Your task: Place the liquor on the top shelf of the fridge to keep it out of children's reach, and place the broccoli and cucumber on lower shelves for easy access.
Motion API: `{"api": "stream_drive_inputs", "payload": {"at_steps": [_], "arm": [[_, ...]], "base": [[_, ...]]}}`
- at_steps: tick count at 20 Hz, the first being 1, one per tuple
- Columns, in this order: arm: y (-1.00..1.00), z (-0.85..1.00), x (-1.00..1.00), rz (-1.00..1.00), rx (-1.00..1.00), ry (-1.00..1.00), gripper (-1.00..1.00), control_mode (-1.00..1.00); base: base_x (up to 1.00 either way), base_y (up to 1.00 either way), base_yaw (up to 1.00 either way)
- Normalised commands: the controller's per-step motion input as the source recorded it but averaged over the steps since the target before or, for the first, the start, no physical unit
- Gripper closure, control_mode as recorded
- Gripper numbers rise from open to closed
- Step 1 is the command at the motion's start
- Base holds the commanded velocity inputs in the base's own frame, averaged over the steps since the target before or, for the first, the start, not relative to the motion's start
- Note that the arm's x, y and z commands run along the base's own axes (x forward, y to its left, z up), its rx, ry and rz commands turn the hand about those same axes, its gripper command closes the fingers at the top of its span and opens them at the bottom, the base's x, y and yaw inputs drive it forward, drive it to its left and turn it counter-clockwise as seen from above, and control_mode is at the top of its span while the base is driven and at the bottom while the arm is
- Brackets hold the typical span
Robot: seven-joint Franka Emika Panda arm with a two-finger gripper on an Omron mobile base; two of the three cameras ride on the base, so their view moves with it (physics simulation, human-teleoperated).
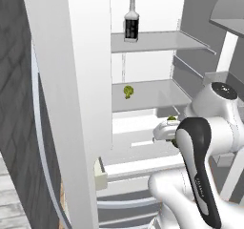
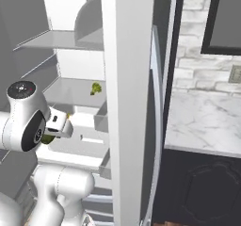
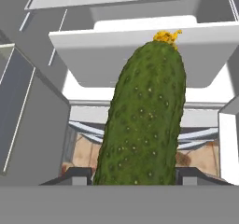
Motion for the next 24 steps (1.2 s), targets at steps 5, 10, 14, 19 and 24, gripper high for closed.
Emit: {"api": "stream_drive_inputs", "payload": {"at_steps": [5, 10, 14, 19, 24], "arm": [[0.00, 0.00, 0.00, 0.00, 0.00, 0.00, 1.00, 1.00], [0.00, 0.00, 0.00, 0.00, 0.00, 0.00, 1.00, 1.00], [0.07, 0.00, 0.35, 0.00, -0.02, 0.00, 1.00, -1.00], [0.06, 0.00, 0.50, 0.00, -0.01, 0.00, 1.00, -1.00], [0.07, 0.00, 0.52, 0.00, -0.01, 0.00, 1.00, -1.00]], "base": [[0.41, 0.00, 0.00], [0.36, 0.04, 0.00], [0.00, 0.00, 0.00], [0.00, 0.00, 0.00], [0.00, 0.00, 0.00]]}}
